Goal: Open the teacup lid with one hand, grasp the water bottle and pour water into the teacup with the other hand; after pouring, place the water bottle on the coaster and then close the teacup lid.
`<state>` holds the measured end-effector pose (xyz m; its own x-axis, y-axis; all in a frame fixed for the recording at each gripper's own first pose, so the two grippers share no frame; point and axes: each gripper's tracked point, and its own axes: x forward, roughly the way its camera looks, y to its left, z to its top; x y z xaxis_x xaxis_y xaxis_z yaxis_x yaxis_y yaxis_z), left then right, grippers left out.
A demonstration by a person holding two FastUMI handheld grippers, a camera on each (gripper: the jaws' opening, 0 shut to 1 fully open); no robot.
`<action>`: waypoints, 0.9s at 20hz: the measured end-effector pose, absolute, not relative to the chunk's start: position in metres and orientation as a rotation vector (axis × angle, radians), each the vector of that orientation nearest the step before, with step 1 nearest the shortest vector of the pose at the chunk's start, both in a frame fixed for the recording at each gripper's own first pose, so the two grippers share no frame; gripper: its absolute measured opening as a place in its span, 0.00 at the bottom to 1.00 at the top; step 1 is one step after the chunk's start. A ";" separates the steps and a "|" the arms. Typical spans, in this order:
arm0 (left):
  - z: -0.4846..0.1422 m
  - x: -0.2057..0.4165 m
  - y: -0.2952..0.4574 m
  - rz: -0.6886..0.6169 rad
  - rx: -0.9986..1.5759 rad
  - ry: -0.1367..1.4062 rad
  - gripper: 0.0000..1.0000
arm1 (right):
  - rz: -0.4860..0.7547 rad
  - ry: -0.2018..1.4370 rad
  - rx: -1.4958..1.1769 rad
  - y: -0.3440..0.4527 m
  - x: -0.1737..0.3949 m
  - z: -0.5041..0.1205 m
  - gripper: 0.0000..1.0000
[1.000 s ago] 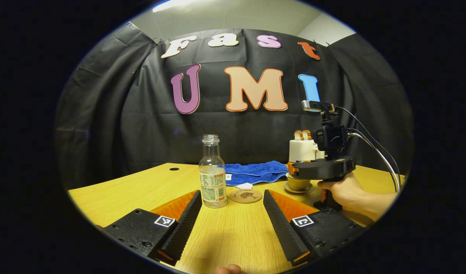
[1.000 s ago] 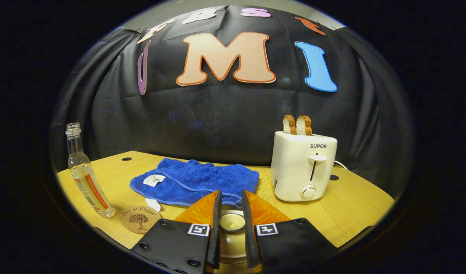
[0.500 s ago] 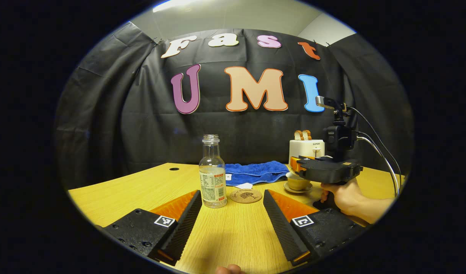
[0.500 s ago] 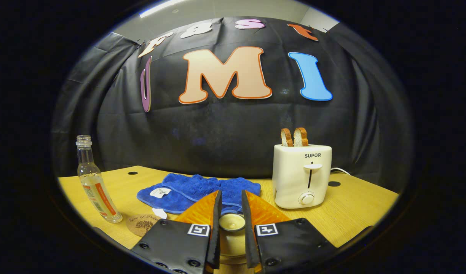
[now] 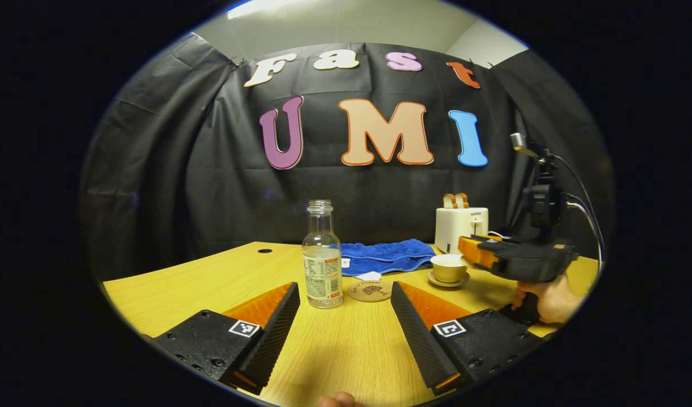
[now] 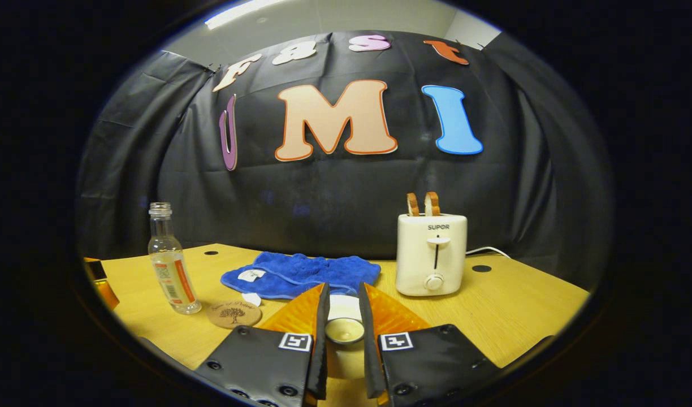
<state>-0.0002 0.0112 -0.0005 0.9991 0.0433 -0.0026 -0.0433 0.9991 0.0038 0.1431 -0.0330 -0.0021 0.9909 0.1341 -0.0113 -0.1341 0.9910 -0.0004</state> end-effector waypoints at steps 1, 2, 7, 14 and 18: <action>-0.001 -0.001 0.014 0.057 0.003 0.003 0.95 | 0.134 0.013 -0.002 -0.036 0.134 -0.002 0.30; -0.001 -0.001 0.017 0.070 0.004 0.002 0.95 | 0.139 0.013 -0.001 -0.038 0.126 -0.002 0.29; -0.001 0.020 0.029 0.114 0.006 0.000 0.95 | 0.150 0.009 -0.001 -0.048 0.089 0.001 0.29; -0.003 0.074 0.047 0.150 0.009 0.003 0.95 | 0.159 0.013 -0.001 -0.055 0.063 0.001 0.30; -0.002 0.096 0.053 0.152 0.009 0.002 0.95 | 0.159 0.013 -0.001 -0.055 0.059 0.002 0.30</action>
<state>0.0963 0.0532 -0.0025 0.9885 0.1511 -0.0017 -0.1511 0.9885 0.0094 0.0595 -0.0547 0.0021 0.9873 0.1582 -0.0131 -0.1582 0.9874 0.0005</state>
